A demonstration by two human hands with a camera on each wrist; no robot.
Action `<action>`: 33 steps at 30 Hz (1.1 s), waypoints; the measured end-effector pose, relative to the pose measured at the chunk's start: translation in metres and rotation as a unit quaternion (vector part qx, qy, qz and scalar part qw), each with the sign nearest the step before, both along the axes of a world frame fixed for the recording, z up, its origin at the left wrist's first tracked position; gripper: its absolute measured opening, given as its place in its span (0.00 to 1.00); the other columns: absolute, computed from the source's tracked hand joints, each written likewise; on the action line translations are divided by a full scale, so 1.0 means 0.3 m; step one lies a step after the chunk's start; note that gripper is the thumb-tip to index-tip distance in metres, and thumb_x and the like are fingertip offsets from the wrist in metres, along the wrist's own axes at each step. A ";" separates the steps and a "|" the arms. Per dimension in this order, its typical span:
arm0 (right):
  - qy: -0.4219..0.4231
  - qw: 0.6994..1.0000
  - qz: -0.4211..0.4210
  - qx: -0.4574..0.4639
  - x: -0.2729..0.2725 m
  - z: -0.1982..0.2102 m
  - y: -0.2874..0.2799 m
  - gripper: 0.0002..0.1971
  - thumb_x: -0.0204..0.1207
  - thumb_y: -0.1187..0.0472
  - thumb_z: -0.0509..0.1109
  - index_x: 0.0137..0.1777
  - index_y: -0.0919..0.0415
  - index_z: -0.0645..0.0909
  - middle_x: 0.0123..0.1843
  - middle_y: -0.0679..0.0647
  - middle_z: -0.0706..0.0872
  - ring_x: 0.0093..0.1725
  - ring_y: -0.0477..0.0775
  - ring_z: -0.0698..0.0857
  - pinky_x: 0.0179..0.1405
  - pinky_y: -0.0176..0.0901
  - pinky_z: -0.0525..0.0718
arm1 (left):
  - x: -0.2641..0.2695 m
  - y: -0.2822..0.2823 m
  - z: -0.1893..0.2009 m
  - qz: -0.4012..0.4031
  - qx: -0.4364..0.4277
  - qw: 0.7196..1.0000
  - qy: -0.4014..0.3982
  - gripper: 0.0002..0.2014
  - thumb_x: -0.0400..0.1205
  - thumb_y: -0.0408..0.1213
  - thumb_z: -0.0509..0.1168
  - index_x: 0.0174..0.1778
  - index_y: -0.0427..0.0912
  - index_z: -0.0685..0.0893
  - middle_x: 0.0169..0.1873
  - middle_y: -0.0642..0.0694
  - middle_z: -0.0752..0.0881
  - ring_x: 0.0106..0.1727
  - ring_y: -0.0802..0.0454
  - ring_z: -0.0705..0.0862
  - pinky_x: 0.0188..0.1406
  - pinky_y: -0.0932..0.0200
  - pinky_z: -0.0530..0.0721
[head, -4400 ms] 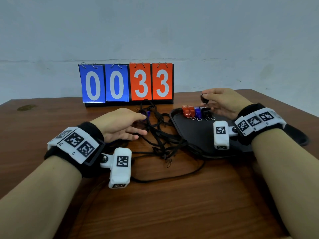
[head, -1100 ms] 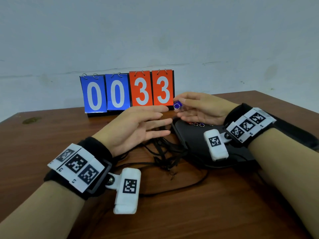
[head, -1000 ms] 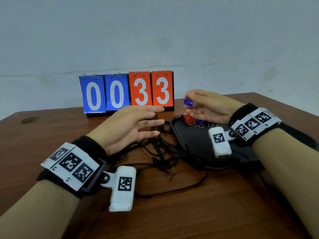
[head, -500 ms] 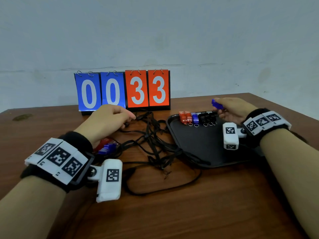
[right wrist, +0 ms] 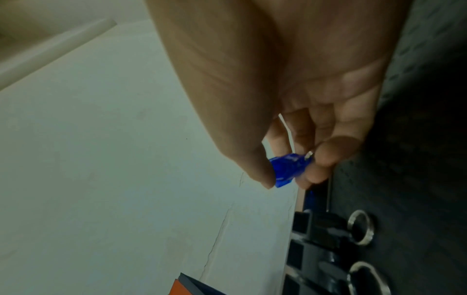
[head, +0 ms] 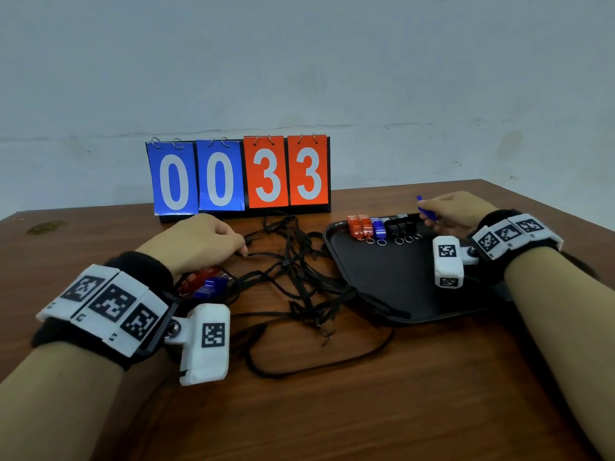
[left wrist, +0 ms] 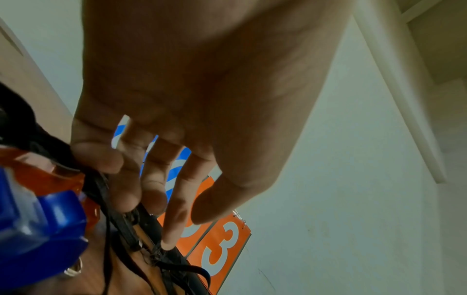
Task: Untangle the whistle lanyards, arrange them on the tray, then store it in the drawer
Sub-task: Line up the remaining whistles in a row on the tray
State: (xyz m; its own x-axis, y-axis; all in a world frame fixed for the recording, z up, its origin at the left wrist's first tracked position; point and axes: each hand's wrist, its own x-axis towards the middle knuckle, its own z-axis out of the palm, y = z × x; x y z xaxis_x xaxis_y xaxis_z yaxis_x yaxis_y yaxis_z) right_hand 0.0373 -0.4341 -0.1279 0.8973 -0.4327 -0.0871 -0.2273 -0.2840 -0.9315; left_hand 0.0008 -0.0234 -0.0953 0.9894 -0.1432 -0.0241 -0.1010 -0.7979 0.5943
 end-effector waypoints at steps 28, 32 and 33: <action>0.069 0.994 0.001 -0.081 0.009 -0.004 -0.031 0.13 0.78 0.58 0.77 0.51 0.71 0.90 0.41 0.61 0.92 0.27 0.48 0.85 0.37 0.37 0.80 | 0.017 0.015 -0.010 -0.059 0.026 0.997 -0.045 0.07 0.87 0.45 0.67 0.47 0.53 0.90 0.45 0.56 0.87 0.37 0.58 0.82 0.36 0.63 0.76; 0.061 0.996 0.000 -0.068 0.016 -0.006 -0.034 0.19 0.80 0.50 0.74 0.53 0.68 0.88 0.45 0.60 0.92 0.24 0.44 0.86 0.37 0.37 0.82 | 0.016 0.019 -0.015 -0.065 0.100 0.992 0.029 0.09 0.86 0.53 0.66 0.50 0.55 0.88 0.48 0.55 0.86 0.42 0.55 0.85 0.37 0.62 0.78; 0.054 0.997 0.004 -0.060 0.017 -0.010 -0.038 0.19 0.80 0.50 0.74 0.53 0.69 0.88 0.47 0.62 0.93 0.28 0.46 0.87 0.45 0.40 0.84 | 0.017 0.019 -0.017 -0.066 0.103 0.992 0.037 0.09 0.86 0.53 0.66 0.50 0.55 0.89 0.50 0.55 0.86 0.44 0.54 0.85 0.38 0.62 0.79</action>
